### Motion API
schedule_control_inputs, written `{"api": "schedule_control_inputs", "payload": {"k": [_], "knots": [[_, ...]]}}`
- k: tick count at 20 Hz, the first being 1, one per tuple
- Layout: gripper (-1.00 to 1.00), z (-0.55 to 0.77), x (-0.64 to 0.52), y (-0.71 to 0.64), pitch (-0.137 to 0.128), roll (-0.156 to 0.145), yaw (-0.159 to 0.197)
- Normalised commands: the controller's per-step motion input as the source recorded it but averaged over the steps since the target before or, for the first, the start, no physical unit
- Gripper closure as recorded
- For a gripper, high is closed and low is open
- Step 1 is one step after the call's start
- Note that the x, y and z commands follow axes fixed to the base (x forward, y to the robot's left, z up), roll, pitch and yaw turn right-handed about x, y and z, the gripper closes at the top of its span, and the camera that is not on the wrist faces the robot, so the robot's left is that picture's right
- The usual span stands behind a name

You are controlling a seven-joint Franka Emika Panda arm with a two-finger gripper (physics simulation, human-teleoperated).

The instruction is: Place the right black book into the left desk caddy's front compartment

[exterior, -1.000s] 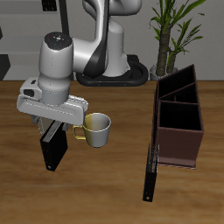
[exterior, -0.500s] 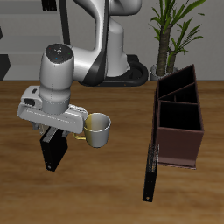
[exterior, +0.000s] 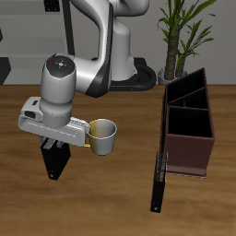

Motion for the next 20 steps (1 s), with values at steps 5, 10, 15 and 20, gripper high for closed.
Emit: {"api": "schedule_control_inputs", "payload": {"k": [5,10,15,20], "knots": [[1.00,0.03,-0.01,-0.08,-0.001,-0.009,-0.023],[1.00,0.42,-0.11,0.05,-0.065,-0.017,0.014],[1.00,0.61,-0.20,0.01,-0.086,-0.009,0.002],[1.00,0.65,-0.30,0.04,-0.066,-0.042,-0.007]]}}
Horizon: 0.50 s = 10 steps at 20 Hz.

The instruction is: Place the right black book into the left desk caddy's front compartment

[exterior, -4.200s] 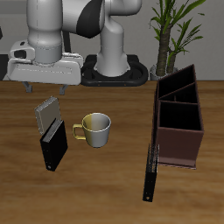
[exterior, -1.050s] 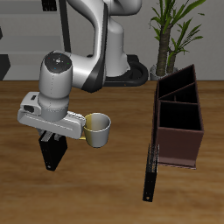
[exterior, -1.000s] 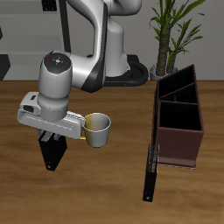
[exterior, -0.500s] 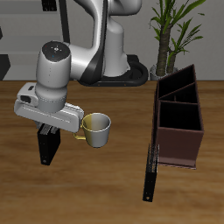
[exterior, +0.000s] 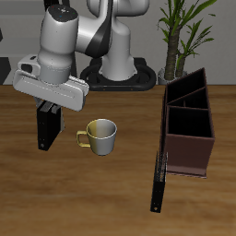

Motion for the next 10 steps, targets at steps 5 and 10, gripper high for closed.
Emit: {"api": "schedule_control_inputs", "payload": {"k": [5,10], "knots": [[1.00,0.39,-0.25,0.00,-0.009,-0.050,-0.042],[1.00,0.40,-0.40,0.13,-0.029,-0.040,-0.021]]}}
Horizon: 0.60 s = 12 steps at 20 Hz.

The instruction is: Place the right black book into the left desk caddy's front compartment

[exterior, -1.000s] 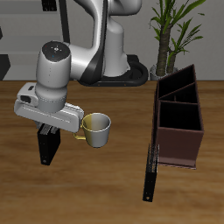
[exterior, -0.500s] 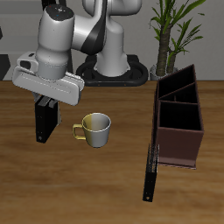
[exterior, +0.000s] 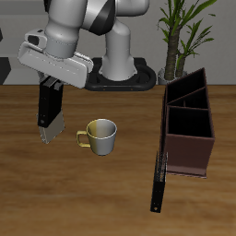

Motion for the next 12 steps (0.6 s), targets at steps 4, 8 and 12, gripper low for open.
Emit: {"api": "schedule_control_inputs", "payload": {"k": [4,8,12], "knots": [[1.00,0.25,-0.25,0.08,-0.038,-0.024,0.016],[1.00,0.37,-0.55,0.43,-0.043,0.009,-0.017],[1.00,0.12,-0.34,0.40,0.010,0.029,0.011]]}}
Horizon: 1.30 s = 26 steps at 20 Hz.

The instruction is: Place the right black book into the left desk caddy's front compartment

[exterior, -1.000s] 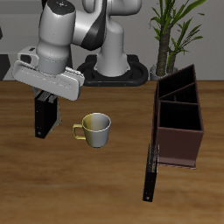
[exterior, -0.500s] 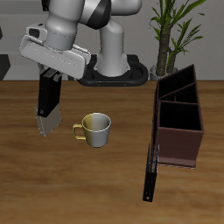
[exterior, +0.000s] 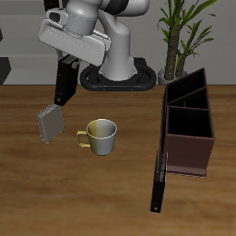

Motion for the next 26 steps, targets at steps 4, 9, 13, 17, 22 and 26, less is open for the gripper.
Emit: {"api": "schedule_control_inputs", "payload": {"k": [4,9,13,17,22,26], "knots": [[1.00,0.07,-0.25,0.44,0.011,0.029,0.000],[1.00,0.15,-0.25,0.32,-0.019,0.031,-0.004],[1.00,0.12,-0.14,0.30,-0.011,0.002,-0.018],[1.00,0.08,-0.04,0.31,0.000,-0.003,-0.054],[1.00,-0.05,0.08,0.31,0.027,-0.036,-0.084],[1.00,-0.20,-0.02,0.53,0.045,-0.003,-0.049]]}}
